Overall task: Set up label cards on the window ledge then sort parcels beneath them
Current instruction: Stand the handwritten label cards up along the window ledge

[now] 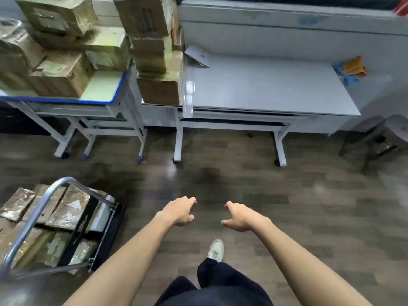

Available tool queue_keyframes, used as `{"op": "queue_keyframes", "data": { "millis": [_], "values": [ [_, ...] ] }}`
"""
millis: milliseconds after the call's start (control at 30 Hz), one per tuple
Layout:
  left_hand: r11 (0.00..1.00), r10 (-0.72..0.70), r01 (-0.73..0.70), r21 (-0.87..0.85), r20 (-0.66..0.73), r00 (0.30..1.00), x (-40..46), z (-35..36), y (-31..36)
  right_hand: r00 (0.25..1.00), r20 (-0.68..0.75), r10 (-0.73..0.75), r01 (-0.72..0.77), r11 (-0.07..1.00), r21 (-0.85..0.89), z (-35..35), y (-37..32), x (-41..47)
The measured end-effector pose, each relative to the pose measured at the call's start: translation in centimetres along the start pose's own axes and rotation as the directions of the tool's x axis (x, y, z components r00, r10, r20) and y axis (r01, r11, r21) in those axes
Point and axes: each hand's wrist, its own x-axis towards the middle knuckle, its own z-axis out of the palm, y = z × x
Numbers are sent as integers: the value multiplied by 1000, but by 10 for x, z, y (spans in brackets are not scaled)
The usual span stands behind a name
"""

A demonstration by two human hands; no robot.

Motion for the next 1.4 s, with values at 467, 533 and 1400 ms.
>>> {"op": "queue_keyframes", "data": {
  "millis": [467,533,1400],
  "values": [
    [977,-61,29,-210,-148,987,177,-192,-44,997,-73,-38,33,997,-64,-239,-9,170],
    [972,-43,11,-235,-134,990,209,-218,-49,997,-68,-26,23,999,-45,-263,-14,194],
    [953,-209,159,-259,-176,962,483,-474,-4,995,58,-86,88,996,-28,-576,70,432]
  ]
}}
